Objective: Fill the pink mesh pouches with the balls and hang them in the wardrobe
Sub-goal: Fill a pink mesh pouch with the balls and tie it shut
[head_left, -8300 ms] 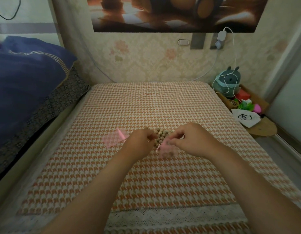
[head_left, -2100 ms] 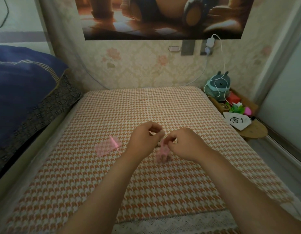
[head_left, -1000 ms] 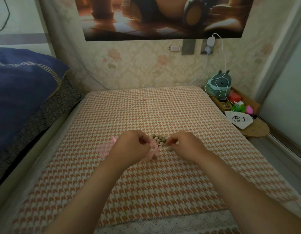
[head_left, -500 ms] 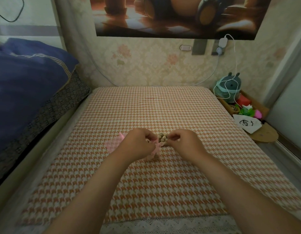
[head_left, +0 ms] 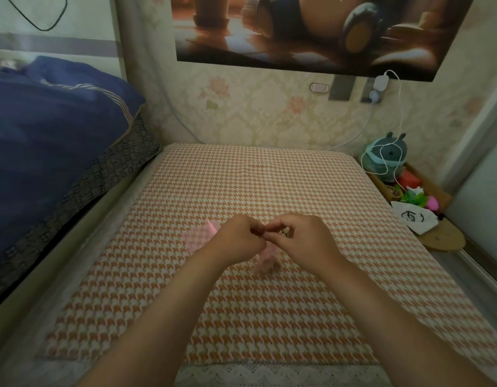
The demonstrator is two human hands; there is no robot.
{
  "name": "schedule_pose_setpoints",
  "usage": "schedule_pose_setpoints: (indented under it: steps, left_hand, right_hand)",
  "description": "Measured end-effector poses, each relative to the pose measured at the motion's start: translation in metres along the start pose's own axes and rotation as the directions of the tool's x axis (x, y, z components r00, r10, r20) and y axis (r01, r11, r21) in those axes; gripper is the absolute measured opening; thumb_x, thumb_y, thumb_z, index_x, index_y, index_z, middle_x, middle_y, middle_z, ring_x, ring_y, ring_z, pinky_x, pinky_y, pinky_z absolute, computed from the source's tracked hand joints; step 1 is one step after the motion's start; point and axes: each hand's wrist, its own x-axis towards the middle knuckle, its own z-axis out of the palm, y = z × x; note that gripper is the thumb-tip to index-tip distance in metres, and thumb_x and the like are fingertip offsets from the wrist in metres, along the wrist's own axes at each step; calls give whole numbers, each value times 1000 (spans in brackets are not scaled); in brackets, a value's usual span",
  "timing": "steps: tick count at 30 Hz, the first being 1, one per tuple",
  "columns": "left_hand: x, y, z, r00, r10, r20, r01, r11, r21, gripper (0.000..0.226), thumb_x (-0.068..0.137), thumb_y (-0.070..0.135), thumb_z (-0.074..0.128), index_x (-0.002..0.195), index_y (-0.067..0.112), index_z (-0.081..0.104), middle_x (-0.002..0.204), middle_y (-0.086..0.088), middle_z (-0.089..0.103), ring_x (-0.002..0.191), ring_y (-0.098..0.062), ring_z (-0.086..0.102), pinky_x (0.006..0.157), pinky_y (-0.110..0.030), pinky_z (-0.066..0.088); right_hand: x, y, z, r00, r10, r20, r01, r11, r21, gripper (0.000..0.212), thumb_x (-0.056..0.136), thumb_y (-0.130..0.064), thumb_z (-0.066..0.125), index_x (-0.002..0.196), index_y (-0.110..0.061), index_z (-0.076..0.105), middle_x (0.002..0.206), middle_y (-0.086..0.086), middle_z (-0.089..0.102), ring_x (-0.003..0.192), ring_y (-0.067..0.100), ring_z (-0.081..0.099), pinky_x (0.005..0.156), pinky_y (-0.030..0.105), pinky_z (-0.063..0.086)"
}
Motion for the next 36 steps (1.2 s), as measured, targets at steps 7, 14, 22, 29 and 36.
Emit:
schedule_pose_setpoints:
  steps: [7, 14, 22, 29, 36]
  left_hand:
    - [0, 0, -1, 999, 9, -36, -8, 999, 32, 25, 88, 8, 62, 106, 18, 77, 98, -1, 75, 88, -14, 69, 76, -30, 59]
    - [0, -3, -3, 991, -3, -137, 21, 991, 132, 16, 90, 17, 64, 94, 25, 77, 94, 12, 71, 65, -8, 64, 54, -23, 51]
    - [0, 0, -4, 990, 44, -135, -28, 993, 116, 19, 89, 17, 67, 79, 32, 74, 87, 15, 70, 57, -1, 61, 49, -18, 49]
    - [1, -8, 0, 992, 55, -112, -42, 993, 113, 12, 89, 17, 67, 93, 24, 76, 99, 13, 70, 81, 2, 60, 68, -12, 44]
    - [1, -5, -1, 994, 51, -98, -36, 988, 147, 21, 91, 14, 62, 106, 22, 75, 113, 7, 68, 66, 2, 51, 47, -8, 35]
  right_hand:
    - [5, 6, 0, 996, -35, 77, 48, 985, -166, 15, 94, -41, 67, 101, -34, 78, 88, -19, 64, 73, -5, 53, 64, 21, 42]
    - [13, 27, -10, 994, 98, -49, -102, 991, -91, 13, 94, -23, 69, 101, -32, 75, 104, -18, 65, 76, -8, 54, 71, 19, 43]
    - [11, 49, 21, 975, 143, 172, -58, 904, -424, 24, 100, -31, 57, 116, -37, 74, 113, -9, 65, 98, 18, 64, 73, 32, 50]
    - [15, 52, 33, 976, 167, 137, -78, 863, -499, 19, 97, -25, 59, 110, -32, 71, 112, -5, 66, 98, 20, 65, 71, 30, 44]
    - [13, 51, 35, 976, 187, 108, -127, 902, -413, 13, 97, -26, 60, 106, -28, 69, 104, -7, 71, 91, 17, 65, 69, 30, 48]
